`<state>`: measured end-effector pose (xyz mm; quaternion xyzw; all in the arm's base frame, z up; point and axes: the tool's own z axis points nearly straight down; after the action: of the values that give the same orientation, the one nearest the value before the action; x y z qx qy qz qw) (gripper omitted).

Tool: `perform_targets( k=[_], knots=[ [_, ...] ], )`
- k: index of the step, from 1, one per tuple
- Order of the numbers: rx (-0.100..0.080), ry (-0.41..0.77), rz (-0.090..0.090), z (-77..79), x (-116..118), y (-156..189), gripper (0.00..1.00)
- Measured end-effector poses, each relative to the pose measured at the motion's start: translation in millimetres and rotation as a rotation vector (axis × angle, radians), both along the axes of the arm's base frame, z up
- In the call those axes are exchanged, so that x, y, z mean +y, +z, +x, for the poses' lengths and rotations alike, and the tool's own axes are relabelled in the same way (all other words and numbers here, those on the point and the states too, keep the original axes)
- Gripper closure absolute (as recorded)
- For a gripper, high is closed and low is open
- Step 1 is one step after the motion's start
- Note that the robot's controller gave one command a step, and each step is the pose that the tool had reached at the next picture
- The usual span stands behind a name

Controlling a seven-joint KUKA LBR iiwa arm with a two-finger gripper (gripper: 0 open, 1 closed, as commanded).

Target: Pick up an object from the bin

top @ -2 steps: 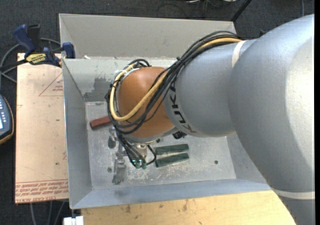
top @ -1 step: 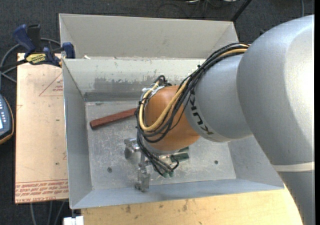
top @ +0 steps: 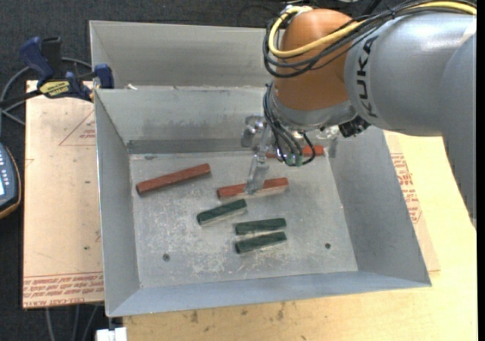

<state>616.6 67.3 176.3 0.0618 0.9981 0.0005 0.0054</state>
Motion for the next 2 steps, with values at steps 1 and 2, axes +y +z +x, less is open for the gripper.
perform_targets(
  k=[1, 2],
  knots=[
    [0.017, -0.011, 0.003, -24.1, -21.6, -109.5, 0.0],
    [0.006, -0.009, 0.002, -21.1, -21.7, -105.0, 1.0]
  ],
)
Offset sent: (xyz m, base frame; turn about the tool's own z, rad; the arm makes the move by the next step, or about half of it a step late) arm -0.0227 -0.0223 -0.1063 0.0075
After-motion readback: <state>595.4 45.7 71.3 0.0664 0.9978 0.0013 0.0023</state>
